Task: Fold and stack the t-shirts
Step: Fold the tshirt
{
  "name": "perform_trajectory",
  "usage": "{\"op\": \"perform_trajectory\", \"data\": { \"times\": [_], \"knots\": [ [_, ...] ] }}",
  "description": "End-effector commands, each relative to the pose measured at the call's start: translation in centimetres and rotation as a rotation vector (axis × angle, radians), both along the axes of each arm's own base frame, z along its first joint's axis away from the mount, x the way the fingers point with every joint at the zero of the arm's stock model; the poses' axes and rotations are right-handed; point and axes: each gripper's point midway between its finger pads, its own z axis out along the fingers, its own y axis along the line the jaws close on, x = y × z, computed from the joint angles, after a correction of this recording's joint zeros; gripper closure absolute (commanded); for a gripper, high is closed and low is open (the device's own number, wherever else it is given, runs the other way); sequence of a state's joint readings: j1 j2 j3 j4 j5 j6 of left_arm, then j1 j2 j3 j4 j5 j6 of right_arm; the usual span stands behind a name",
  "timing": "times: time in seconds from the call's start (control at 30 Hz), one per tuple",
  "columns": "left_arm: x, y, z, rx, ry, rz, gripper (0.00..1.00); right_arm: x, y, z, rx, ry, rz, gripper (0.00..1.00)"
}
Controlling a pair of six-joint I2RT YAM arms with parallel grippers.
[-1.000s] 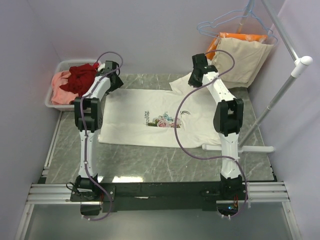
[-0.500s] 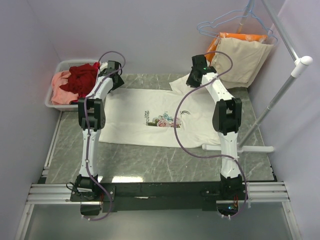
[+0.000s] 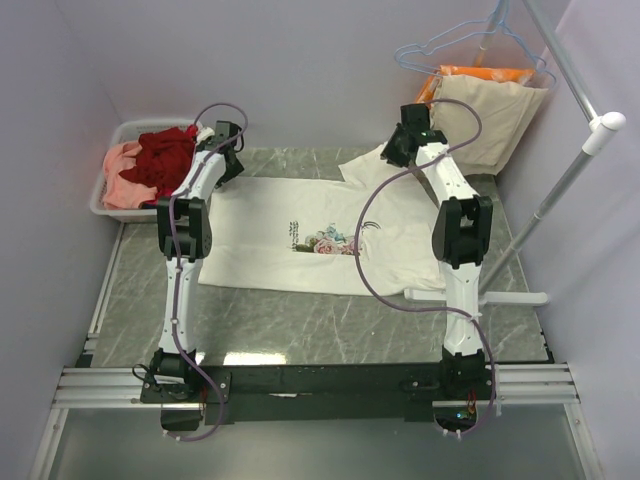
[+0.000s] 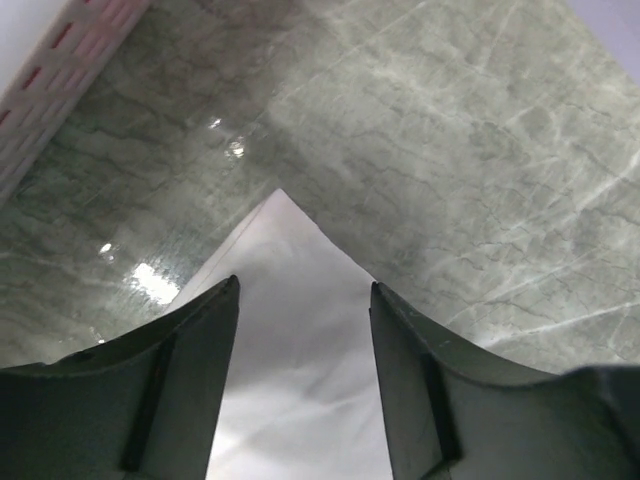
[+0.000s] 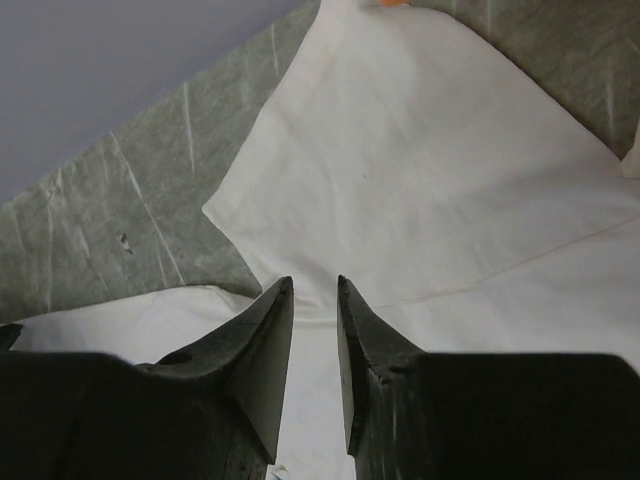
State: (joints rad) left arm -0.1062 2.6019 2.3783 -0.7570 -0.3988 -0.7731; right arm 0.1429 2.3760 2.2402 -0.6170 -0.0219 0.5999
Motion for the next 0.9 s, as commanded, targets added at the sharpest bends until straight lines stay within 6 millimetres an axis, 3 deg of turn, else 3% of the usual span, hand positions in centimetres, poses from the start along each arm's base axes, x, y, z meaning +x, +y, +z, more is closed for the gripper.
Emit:
{"op": "perform_trajectory", "data": {
  "times": [0.0, 0.27, 0.43, 0.5, 0.57, 0.63, 0.73, 0.87],
  "knots": [
    [-4.0, 1.2, -4.8, 0.003, 0.196, 0.049, 0.44, 2.0, 0.4, 1.7, 0.056, -0.081, -0.001, 0.68],
    [-4.5, 1.2, -5.3, 0.014, 0.220, 0.042, 0.66, 2.5, 0.2, 1.5, 0.084, -0.085, 0.000, 0.66],
    [-4.7, 1.0, -5.3, 0.021, 0.224, 0.028, 0.70, 2.5, -0.1, 1.4, 0.082, -0.082, -0.002, 0.66],
    [-4.8, 1.1, -5.2, 0.028, 0.227, 0.025, 0.68, 2.4, 0.0, 1.4, 0.083, -0.081, 0.001, 0.66],
    [-4.9, 0.9, -5.0, 0.045, 0.228, 0.025, 0.48, 2.4, 0.0, 1.5, 0.086, -0.083, 0.002, 0.66],
    [-4.8, 0.5, -4.5, 0.076, 0.215, 0.004, 0.37, 2.2, 0.1, 1.2, 0.091, -0.075, 0.004, 0.66],
    [-5.2, -0.9, -4.2, 0.100, 0.231, -0.028, 0.34, 2.1, 0.2, 1.1, 0.095, -0.071, 0.004, 0.66],
    [-7.4, -1.9, -5.5, 0.111, 0.302, -0.031, 0.33, 2.1, 0.2, 1.1, 0.099, -0.072, 0.006, 0.66]
  ]
}}
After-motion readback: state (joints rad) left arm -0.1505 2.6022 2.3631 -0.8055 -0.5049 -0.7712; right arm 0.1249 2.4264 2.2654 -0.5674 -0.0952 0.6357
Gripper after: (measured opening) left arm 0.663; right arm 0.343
